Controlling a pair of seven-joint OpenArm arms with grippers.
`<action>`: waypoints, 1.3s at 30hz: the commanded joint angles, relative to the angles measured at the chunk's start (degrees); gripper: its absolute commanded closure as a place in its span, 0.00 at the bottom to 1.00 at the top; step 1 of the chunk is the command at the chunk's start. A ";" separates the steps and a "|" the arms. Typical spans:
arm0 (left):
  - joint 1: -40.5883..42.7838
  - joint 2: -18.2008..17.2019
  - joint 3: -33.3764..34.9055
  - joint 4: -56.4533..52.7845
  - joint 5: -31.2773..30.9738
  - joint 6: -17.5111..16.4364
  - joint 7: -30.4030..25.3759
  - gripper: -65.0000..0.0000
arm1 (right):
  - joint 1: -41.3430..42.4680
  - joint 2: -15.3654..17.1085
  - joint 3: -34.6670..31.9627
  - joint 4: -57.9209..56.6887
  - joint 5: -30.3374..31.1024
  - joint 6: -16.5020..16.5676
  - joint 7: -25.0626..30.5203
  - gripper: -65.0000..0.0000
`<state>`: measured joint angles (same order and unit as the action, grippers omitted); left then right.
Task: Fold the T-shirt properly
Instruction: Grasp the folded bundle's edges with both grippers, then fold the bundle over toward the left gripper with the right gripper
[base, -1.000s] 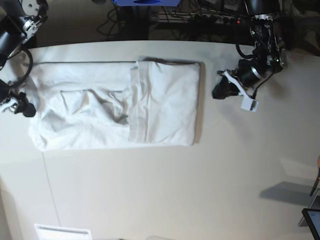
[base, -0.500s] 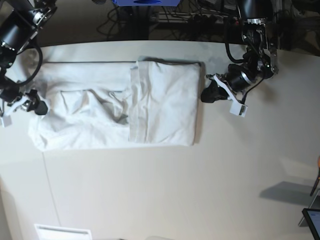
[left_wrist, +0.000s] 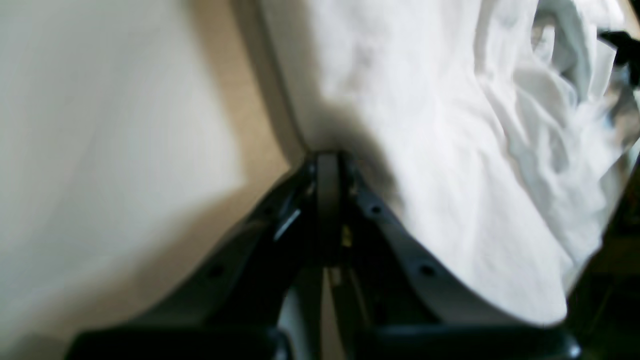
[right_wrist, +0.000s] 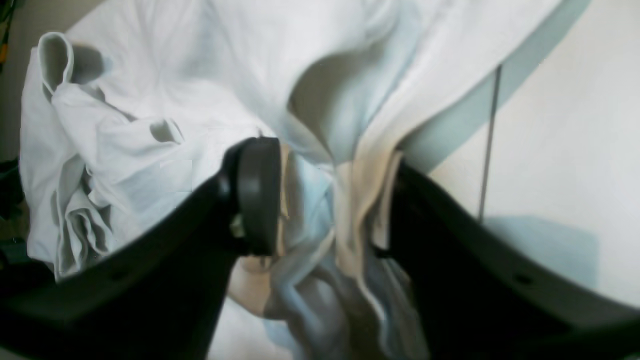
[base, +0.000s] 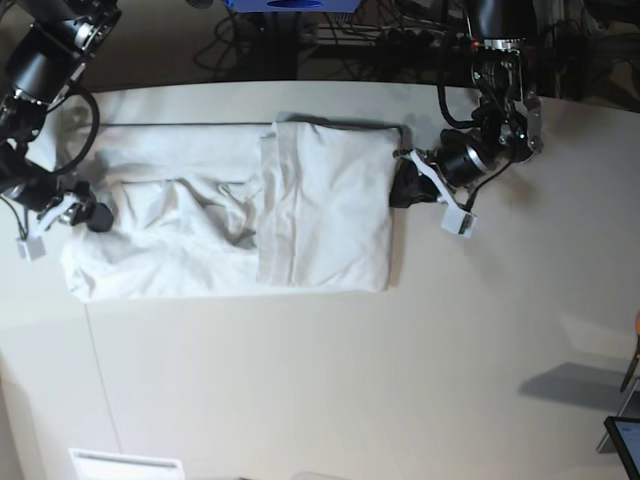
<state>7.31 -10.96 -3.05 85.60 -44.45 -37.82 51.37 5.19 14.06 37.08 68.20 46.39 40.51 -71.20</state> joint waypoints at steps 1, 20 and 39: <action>-0.41 0.54 0.54 0.68 0.97 -0.37 -0.17 1.00 | -0.40 0.31 -0.29 -0.03 -3.09 -0.51 -3.48 0.66; -0.41 4.15 0.54 1.03 7.13 -0.37 0.01 1.00 | -1.19 2.86 -3.45 0.15 -3.36 -0.51 -2.87 0.99; -1.90 4.50 5.73 0.86 7.13 -0.37 0.19 1.00 | -2.86 2.51 -10.66 29.77 -3.45 -5.74 -2.78 0.99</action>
<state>5.76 -6.31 2.48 85.97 -37.95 -38.00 50.30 1.37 15.81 26.24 96.75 41.50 34.68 -75.46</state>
